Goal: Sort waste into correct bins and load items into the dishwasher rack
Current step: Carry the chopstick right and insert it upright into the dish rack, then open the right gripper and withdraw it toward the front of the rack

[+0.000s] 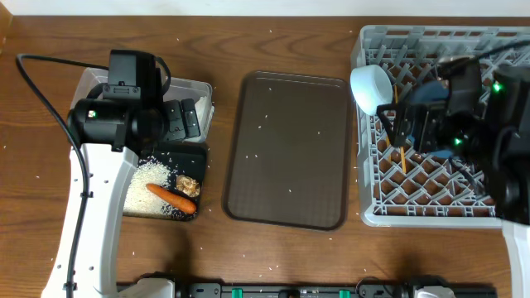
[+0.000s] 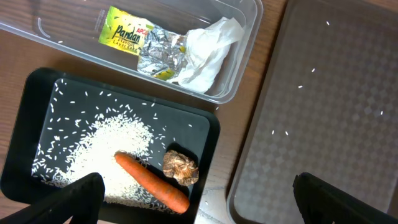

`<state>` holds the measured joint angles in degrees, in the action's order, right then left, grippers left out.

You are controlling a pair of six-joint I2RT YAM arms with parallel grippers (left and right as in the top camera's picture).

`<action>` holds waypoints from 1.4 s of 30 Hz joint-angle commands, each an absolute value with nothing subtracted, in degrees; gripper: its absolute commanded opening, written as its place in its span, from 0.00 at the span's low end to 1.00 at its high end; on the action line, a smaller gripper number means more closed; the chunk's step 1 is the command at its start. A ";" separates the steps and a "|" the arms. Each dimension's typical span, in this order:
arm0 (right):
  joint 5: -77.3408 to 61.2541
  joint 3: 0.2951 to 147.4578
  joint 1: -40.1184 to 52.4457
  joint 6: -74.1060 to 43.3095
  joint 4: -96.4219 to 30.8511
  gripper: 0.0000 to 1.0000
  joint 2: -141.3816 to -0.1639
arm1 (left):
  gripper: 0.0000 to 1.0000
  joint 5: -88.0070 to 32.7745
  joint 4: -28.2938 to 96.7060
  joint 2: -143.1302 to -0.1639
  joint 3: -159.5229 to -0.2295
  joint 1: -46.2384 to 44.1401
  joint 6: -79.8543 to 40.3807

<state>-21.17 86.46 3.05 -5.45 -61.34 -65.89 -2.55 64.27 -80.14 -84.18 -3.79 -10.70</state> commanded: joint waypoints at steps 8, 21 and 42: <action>-29.12 87.15 3.33 -3.95 -64.66 0.99 -64.31 | 0.98 -1.67 64.47 -80.09 -84.62 -3.55 -11.44; -25.50 81.73 4.47 27.81 -63.31 0.99 -51.11 | 0.98 -1.67 64.47 -80.09 -84.62 -3.55 -11.44; -20.99 14.46 3.55 9.76 -21.37 0.99 -6.87 | 0.98 -1.67 64.47 -80.09 -84.62 -3.55 -11.44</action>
